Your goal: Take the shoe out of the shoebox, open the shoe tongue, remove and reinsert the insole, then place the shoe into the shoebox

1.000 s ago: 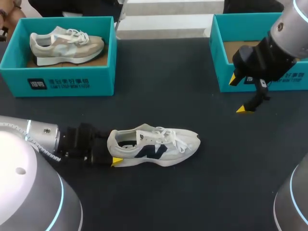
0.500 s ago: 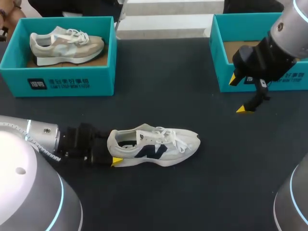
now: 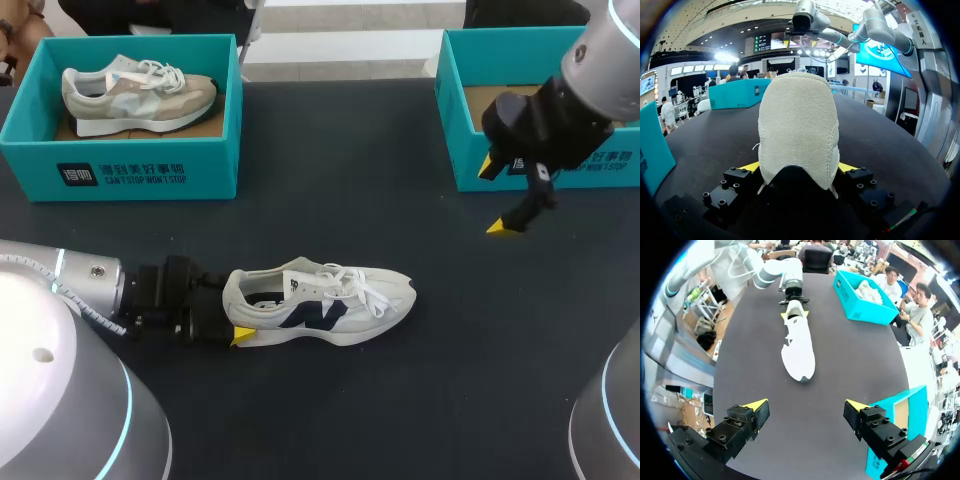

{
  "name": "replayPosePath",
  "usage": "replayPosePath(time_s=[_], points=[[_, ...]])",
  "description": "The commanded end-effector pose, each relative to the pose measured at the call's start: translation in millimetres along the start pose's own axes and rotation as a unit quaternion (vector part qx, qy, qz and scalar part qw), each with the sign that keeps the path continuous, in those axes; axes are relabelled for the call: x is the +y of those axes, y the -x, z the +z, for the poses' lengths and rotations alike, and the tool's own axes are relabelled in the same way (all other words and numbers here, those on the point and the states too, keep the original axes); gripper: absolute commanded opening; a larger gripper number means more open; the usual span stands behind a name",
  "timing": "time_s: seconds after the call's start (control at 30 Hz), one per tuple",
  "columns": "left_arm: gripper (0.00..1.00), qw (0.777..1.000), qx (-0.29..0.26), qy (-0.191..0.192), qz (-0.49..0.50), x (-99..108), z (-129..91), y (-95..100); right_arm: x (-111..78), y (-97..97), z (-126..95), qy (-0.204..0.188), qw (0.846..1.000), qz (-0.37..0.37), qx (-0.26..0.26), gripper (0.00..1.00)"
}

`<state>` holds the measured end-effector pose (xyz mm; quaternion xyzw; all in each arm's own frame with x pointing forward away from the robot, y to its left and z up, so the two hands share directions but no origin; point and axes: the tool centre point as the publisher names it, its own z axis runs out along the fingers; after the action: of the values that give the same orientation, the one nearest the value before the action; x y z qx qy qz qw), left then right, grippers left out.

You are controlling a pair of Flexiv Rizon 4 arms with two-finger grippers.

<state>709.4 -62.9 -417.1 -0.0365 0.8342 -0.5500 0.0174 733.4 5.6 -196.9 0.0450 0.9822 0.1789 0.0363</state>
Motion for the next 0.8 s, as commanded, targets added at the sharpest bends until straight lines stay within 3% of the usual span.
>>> replayPosePath(time_s=[0.03, 0.1, 0.13, 0.2, 0.8], points=[[0.0, 1.0, 0.0, 0.002, -0.001, 2.9, -0.2, 0.1, 23.4, 5.4, 7.1, -0.044, 0.942, 0.328, -0.057, 1.0], [0.0, 1.0, 0.0, 0.002, -0.001, 2.9, -0.2, 0.1, 32.1, 3.0, 6.7, -0.057, 0.903, 0.416, -0.089, 1.0], [0.0, 1.0, 0.0, 0.002, -0.001, 2.9, -0.2, 0.1, 35.9, -0.7, 7.7, -0.054, 0.873, 0.473, -0.104, 1.0], [0.0, 1.0, 0.0, 0.002, -0.001, 2.9, -0.2, 0.1, 45.2, -3.0, 13.0, -0.008, 0.847, 0.513, -0.136, 1.0], [0.0, 1.0, 0.0, 0.002, -0.001, 2.9, -0.2, 0.1, 45.2, -3.0, 13.0, -0.008, 0.847, 0.513, -0.136, 1.0]])
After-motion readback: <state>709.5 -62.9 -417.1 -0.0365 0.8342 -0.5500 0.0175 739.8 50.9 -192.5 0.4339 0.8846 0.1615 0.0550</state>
